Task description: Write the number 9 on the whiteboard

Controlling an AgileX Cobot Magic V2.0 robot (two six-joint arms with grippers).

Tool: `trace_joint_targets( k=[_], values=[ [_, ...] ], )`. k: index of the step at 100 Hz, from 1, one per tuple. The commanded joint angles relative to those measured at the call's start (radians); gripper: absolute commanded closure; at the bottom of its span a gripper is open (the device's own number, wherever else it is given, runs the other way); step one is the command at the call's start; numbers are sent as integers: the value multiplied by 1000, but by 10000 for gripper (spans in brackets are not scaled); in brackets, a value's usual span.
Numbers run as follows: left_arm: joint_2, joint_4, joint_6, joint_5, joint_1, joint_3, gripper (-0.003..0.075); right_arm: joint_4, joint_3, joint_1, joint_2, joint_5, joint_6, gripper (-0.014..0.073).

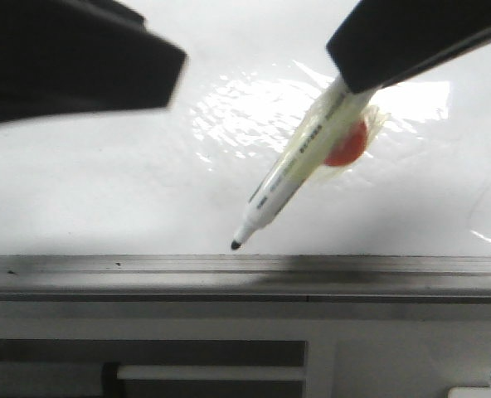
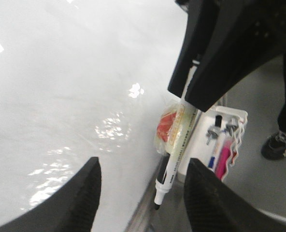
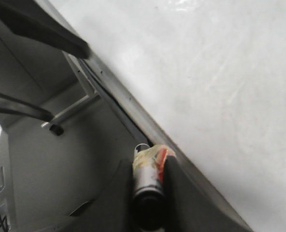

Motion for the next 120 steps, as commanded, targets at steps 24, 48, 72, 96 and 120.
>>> trace_joint_targets(
  k=[24, 48, 72, 96, 120],
  values=[
    [-207, -70, -12, 33, 108, -29, 357, -12, -158, -138, 9, -91, 4, 653],
    [-207, -97, -12, 24, 112, -18, 357, -12, -236, -235, 83, -72, 6, 653],
    [-207, -97, -12, 8, 112, -6, 368, 4, -286, -248, 202, -88, 6, 653],
    [-207, -97, -12, 8, 112, -6, 387, -8, -290, -187, 263, 29, 6, 653],
    [-207, -97, -12, 8, 112, -6, 387, -68, -359, -265, 203, 73, 6, 653]
  ],
)
